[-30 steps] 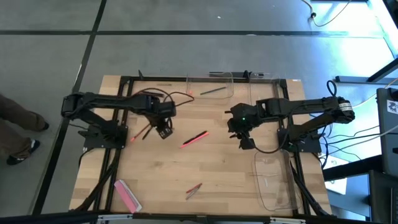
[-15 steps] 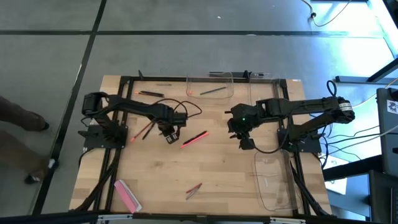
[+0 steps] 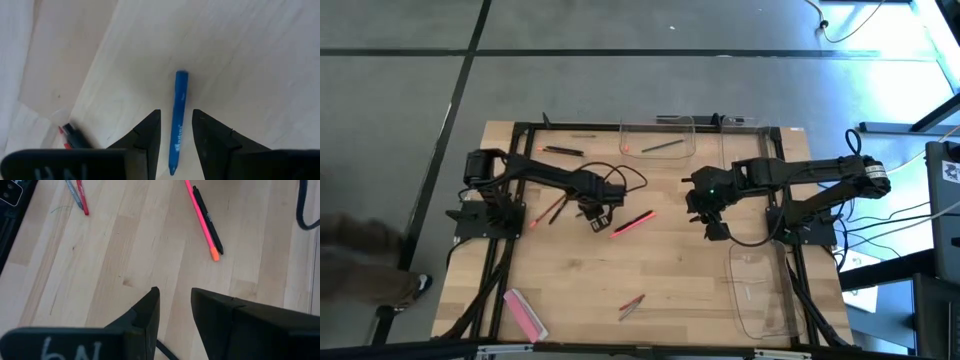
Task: Sort crayons/erasers/pens/pencils in bins
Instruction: Put the blue crayon into the top right transparent bin
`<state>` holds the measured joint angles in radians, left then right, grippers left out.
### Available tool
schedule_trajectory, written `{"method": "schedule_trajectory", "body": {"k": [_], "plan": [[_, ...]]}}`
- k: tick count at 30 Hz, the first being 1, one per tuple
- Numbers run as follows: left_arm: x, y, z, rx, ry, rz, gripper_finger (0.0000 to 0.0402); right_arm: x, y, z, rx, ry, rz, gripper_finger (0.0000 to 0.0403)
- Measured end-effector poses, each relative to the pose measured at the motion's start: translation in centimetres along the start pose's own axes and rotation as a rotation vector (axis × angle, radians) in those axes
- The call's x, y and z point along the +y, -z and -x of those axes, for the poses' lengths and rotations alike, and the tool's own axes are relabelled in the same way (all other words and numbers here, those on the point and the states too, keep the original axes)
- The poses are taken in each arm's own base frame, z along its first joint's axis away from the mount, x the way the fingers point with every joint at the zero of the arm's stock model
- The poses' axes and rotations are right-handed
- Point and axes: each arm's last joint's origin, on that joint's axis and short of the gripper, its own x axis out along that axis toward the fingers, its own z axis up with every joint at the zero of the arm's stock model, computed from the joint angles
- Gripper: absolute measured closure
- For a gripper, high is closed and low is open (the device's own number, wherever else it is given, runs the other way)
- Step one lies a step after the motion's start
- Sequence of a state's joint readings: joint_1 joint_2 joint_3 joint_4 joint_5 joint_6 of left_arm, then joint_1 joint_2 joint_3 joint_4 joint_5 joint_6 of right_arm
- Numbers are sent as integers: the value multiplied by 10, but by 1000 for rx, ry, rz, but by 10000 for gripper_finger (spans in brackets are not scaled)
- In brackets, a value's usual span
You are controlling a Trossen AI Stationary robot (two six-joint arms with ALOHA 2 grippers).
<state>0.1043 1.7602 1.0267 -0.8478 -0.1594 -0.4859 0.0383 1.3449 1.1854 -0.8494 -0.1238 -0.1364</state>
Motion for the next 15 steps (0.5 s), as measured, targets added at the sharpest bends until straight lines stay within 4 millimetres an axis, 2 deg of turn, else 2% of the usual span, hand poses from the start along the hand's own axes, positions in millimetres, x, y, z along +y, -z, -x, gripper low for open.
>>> {"method": "schedule_trajectory", "body": {"k": [15], "plan": [[9, 4, -15, -8, 34, 1, 297, 0, 0, 0, -1, 0, -1, 289]]}}
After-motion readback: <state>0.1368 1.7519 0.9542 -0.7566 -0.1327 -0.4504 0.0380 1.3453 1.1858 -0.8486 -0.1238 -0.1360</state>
